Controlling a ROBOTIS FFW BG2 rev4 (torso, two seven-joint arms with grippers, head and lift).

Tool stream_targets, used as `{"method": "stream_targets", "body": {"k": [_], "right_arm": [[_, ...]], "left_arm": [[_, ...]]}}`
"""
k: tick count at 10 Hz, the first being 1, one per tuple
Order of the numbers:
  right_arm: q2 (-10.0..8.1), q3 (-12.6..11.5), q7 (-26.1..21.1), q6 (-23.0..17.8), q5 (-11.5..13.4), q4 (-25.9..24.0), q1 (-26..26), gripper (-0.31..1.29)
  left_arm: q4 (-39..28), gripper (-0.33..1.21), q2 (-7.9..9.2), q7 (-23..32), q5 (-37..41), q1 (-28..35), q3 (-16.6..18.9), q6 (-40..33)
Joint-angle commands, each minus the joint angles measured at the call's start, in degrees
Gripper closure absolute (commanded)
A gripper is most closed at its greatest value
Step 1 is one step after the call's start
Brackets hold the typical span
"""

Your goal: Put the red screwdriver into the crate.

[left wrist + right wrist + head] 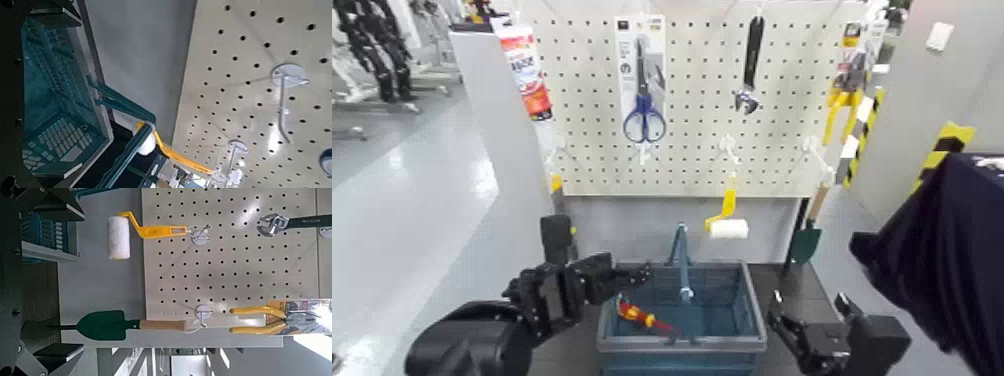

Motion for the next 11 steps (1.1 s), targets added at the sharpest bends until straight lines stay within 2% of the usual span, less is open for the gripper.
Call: {"method": "stream_targets", "body": {"k": [1, 4, 6, 9, 11], "right_arm": [[-0.04, 0.03, 0.00, 0.00, -0.07, 0.09, 0.00, 0.13], [0.05, -0.14, 0.09, 0.00, -0.24, 0.00, 0.18, 0.13], [0.05, -0.32, 0.17, -0.44, -0.24, -0.09, 0.35, 0.13], [0.05, -0.85, 0.44, -2.37, -0.42, 0.09, 0.88, 0.14], [0.05, -0.85, 0.53, -3.08, -0.51, 0.17, 1.23, 0.14]], "left_arm": [[-7.04, 0.05, 0.33, 2.78, -4.43, 2.52, 1.22, -1.26], [-14.25, 0.06, 0.77, 8.41, -6.81, 8.32, 1.39, -9.00], [-16.88, 0.09, 0.59, 14.82, -8.74, 12.98, 1.83, -15.59], [-19.52, 0.09, -0.64, 20.19, -12.17, 19.22, 2.36, -21.56], [-21.72, 0.09, -1.61, 21.77, -15.33, 22.91, 3.32, -22.36]]}}
